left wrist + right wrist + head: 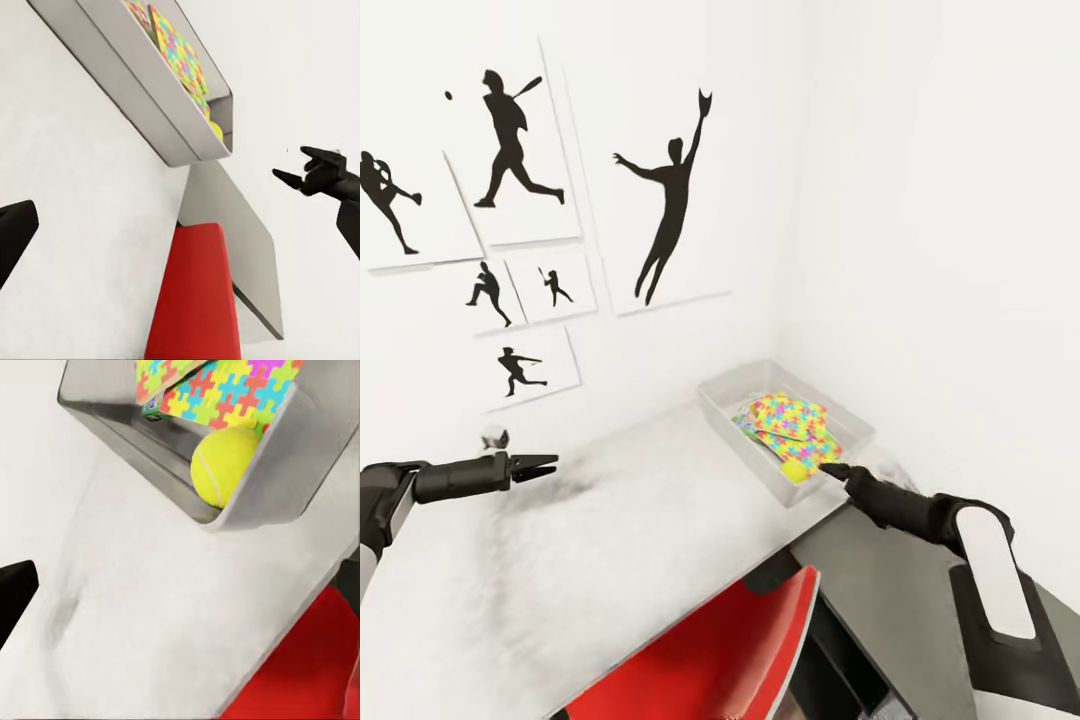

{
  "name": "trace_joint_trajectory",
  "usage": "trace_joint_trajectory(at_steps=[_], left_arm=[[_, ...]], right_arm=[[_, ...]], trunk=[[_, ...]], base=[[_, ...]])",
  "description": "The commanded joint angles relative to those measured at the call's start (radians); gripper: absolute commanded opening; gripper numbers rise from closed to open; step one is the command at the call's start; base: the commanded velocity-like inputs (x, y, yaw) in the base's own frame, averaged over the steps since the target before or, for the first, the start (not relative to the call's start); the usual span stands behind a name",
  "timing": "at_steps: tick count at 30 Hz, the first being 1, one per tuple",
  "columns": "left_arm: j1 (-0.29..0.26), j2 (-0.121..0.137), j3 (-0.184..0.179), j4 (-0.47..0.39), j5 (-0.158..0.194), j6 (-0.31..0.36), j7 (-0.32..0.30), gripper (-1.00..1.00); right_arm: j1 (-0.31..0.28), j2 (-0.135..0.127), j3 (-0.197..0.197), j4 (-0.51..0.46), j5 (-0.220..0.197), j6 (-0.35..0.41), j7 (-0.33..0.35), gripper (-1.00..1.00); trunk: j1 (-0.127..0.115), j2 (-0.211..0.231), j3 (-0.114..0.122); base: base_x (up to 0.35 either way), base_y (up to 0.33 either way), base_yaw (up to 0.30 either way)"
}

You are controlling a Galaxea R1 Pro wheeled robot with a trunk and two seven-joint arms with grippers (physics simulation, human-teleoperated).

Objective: Put all the toys in the child's room - the three board games (two on the bed and one on the table), the two jigsaw puzzles on the table, and the tennis ball on the table - inside the toy box on the table in the child's room.

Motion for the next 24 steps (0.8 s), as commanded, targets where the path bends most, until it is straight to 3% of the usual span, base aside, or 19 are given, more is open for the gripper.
trace_joint_trajectory(at_steps=[1,4,5,8,11,13,17,19,24], left_arm=[[0.005,0.007,0.003,-0.001,-0.008,0.01,-0.007,1.0],[0.019,0.021,0.004,0.0,-0.008,0.009,-0.007,1.0],[0.022,0.023,0.004,-0.001,-0.008,0.008,-0.007,1.0],[0.046,0.038,0.004,0.0,-0.007,0.002,-0.007,1.0],[0.085,0.051,0.005,0.004,-0.003,-0.041,-0.007,1.0],[0.102,0.057,0.013,0.002,0.014,-0.061,-0.007,1.0],[0.122,0.073,0.03,-0.004,0.111,-0.077,-0.007,1.0],[0.125,0.08,0.031,-0.004,0.136,-0.08,-0.007,1.0],[0.128,0.086,0.031,-0.007,0.159,-0.081,-0.007,1.0]], right_arm=[[0.023,-0.007,-0.029,-0.001,-0.012,0.003,0.095,1.0],[0.096,-0.039,-0.086,-0.001,-0.013,0.003,0.351,1.0],[0.111,-0.045,-0.095,-0.001,-0.012,0.003,0.403,1.0],[0.198,-0.075,-0.156,-0.001,-0.008,0.003,0.69,1.0],[0.282,-0.081,-0.201,-0.001,-0.004,-0.019,0.858,1.0],[0.339,-0.084,-0.214,-0.001,-0.004,-0.059,0.923,1.0],[0.439,-0.087,-0.223,0.0,-0.002,-0.166,1.049,1.0],[0.46,-0.086,-0.223,0.0,-0.001,-0.194,1.108,1.0],[0.478,-0.076,-0.219,0.002,0.0,-0.241,1.222,1.0]], trunk=[[0.0,-0.001,0.0],[0.0,-0.001,0.005],[0.0,-0.001,0.006],[0.0,-0.001,0.011],[0.0,-0.001,0.016],[0.0,-0.001,0.019],[0.0,-0.001,0.026],[0.0,-0.001,0.029],[0.0,-0.001,0.037]], base=[[-0.04,-0.147,-0.085],[-0.02,-0.076,-0.082],[-0.01,-0.04,-0.081],[-0.005,-0.018,-0.08],[-0.001,-0.006,-0.079],[-0.001,-0.002,-0.079],[0.0,-0.001,-0.08],[-0.004,0.0,-0.085],[-0.137,0.0,-0.087]])
